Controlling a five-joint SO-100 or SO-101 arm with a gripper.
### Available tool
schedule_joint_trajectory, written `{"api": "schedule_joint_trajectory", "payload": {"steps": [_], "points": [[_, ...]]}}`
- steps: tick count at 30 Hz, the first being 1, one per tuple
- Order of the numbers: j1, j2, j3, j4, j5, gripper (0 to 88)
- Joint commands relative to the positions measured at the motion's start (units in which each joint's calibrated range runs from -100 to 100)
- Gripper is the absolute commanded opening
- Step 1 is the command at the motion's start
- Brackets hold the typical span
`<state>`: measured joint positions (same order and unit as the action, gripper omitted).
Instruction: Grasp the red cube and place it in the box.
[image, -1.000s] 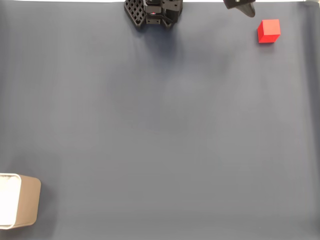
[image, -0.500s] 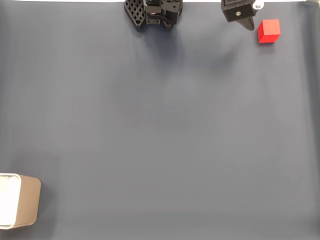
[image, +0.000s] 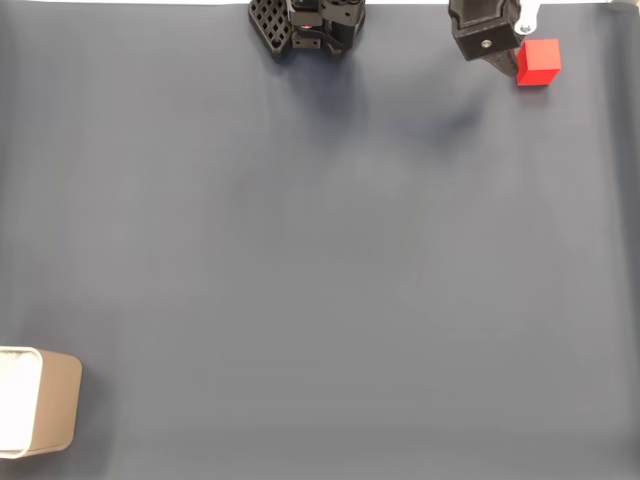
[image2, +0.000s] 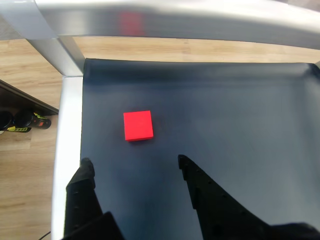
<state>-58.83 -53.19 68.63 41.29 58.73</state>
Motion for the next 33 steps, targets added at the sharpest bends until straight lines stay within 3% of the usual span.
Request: {"api": "schedule_joint_trajectory", "payload": {"steps": [1,33], "points": [[0.0,1.4,-0.8,-2.8,0.4,39.2],[-2.5,15.1,-1.3,-16.2,0.3,40.3]]}}
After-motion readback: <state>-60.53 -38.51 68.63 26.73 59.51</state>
